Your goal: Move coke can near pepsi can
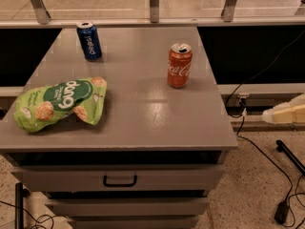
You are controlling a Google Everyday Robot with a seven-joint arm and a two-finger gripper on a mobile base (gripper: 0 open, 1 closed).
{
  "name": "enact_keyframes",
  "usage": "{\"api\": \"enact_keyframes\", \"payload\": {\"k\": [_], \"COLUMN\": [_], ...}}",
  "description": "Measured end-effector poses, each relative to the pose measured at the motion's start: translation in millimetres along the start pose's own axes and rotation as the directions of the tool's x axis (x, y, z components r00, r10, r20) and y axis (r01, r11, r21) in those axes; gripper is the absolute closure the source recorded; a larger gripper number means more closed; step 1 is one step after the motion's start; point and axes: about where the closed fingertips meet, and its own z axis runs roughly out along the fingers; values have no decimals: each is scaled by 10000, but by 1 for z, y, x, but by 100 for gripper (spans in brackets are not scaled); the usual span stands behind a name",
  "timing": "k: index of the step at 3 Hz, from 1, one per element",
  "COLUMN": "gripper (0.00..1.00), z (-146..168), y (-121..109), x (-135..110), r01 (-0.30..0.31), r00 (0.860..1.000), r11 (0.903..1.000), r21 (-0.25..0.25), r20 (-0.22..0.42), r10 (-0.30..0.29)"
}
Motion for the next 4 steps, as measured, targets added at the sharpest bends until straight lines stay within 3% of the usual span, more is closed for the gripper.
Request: {"api": "enact_keyframes", "payload": {"k": [1,2,3,4], "gripper": [0,0,0,0], "z": [16,26,26,26], "y": [-1,0,1,3], "x": [3,6,-7,-1], "r01": [-1326,-1852,-1764,-1952], "r00": [9805,9632,9686,9687], "r11": [9911,9827,9836,9796], "r21": [140,66,-383,-478], "r20": [1483,1993,1709,1468], "r10": [1291,1802,1804,2002]}}
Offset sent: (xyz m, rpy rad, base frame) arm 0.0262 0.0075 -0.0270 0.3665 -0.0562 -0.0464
